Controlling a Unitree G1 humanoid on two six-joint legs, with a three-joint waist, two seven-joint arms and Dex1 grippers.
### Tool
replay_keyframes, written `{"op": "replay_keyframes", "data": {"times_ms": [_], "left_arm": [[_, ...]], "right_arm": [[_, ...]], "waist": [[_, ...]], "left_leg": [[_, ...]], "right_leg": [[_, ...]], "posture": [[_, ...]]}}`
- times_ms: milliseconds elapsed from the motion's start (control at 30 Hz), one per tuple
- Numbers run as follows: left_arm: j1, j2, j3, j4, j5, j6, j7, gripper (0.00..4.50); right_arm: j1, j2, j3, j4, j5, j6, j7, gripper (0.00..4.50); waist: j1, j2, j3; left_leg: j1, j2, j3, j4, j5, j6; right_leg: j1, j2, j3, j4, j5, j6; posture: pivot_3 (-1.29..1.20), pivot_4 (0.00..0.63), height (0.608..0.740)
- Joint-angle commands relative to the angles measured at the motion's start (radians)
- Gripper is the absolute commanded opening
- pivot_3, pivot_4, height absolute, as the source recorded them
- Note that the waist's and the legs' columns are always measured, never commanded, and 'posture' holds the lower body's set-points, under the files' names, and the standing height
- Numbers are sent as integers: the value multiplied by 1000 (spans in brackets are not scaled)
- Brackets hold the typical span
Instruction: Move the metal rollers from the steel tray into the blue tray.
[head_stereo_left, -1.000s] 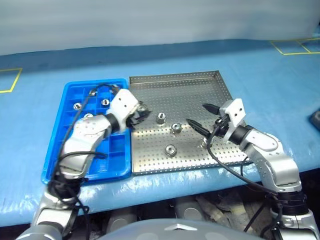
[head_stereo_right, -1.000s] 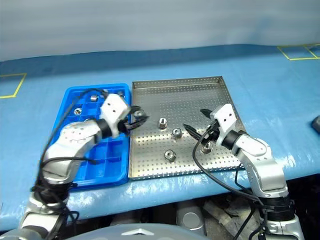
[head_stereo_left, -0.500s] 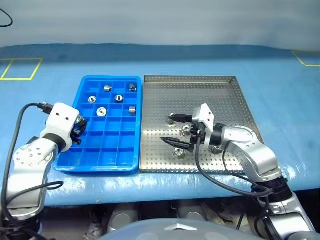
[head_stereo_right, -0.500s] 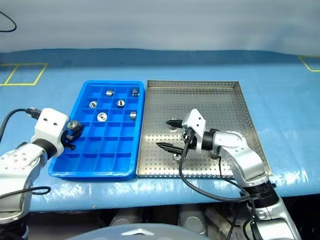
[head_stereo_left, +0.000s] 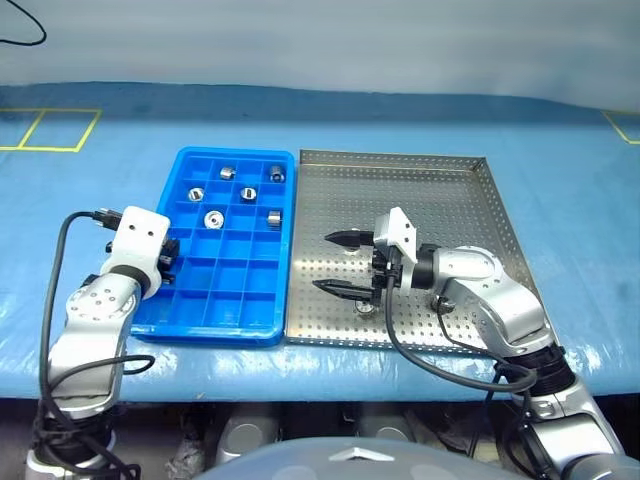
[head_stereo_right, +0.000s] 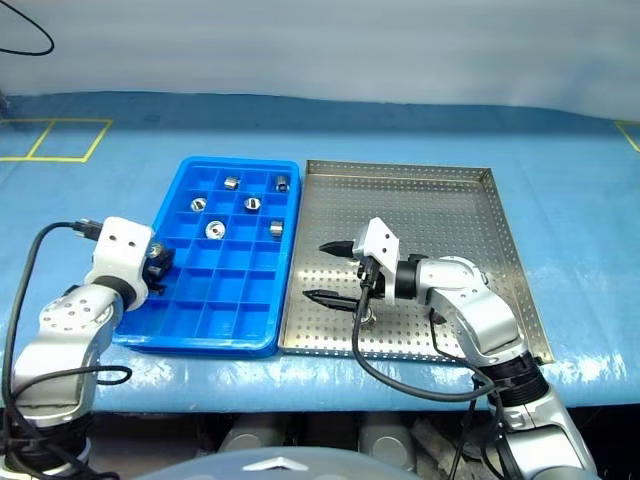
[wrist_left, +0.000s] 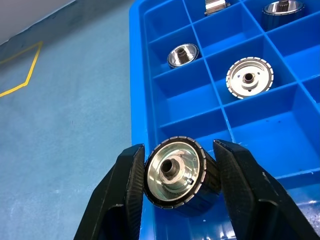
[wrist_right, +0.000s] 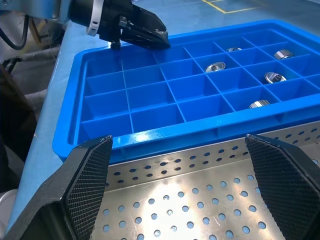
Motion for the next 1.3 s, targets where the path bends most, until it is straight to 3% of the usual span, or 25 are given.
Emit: {"op": "replay_keyframes", "data": {"times_ms": [33, 233, 500, 700, 867, 1067, 1300], "left_arm": [[-32, -1, -3, 26, 20, -20, 24, 1905], [-44, -1, -3, 65, 9, -33, 26, 1905], [-82, -33, -10, 71, 14, -50, 55, 4441], [-140, -108, -4, -5, -101, -118, -20, 4441], [-205, -193, -175, -27, -243, -175, -169, 4441], [-327, -227, -360, 237, -175, -233, -182, 4441], [-435, -242, -406, 490, -125, -303, -199, 4441]], "right_arm": [[1, -6, -22, -33, -2, -16, -6, 4500], [17, -10, -40, -45, -8, -21, -24, 4500], [27, -9, -50, -63, -8, -22, -33, 4500], [33, -22, -75, -82, -11, -25, -48, 4500], [58, -56, -122, -117, -23, -14, -89, 4500], [143, -95, -195, -191, -21, 9, -158, 4500], [223, -100, -239, -268, -8, 27, -216, 4500]], "waist": [[-1, 0, 0], [-2, 0, 0], [-4, 0, 0], [-10, -1, 0], [-14, -1, 1], [-47, -1, 0], [-96, -1, 1]], "left_leg": [[0, 0, 0, 0, 0, 0], [0, 0, 0, 0, 0, 0], [0, 0, 0, 0, 0, 0], [-1, 0, -1, 0, 0, 0], [-2, -2, -1, 0, 0, 0], [-1, -2, 0, 0, 0, 0], [1, -1, 4, 1, 0, 2]], "right_leg": [[0, 0, 0, 0, 0, 0], [0, 0, 0, 0, 0, 0], [0, 0, 0, 0, 0, 0], [0, -1, -1, 0, 0, 0], [0, -3, -1, -1, 0, 0], [0, -1, 1, 0, 0, 0], [1, 3, 3, 0, 0, 1]], "posture": [[10, 150, 740], [-16, 150, 740], [-27, 150, 740], [-37, 150, 740], [-107, 150, 740], [-206, 150, 740], [-279, 150, 740]]}}
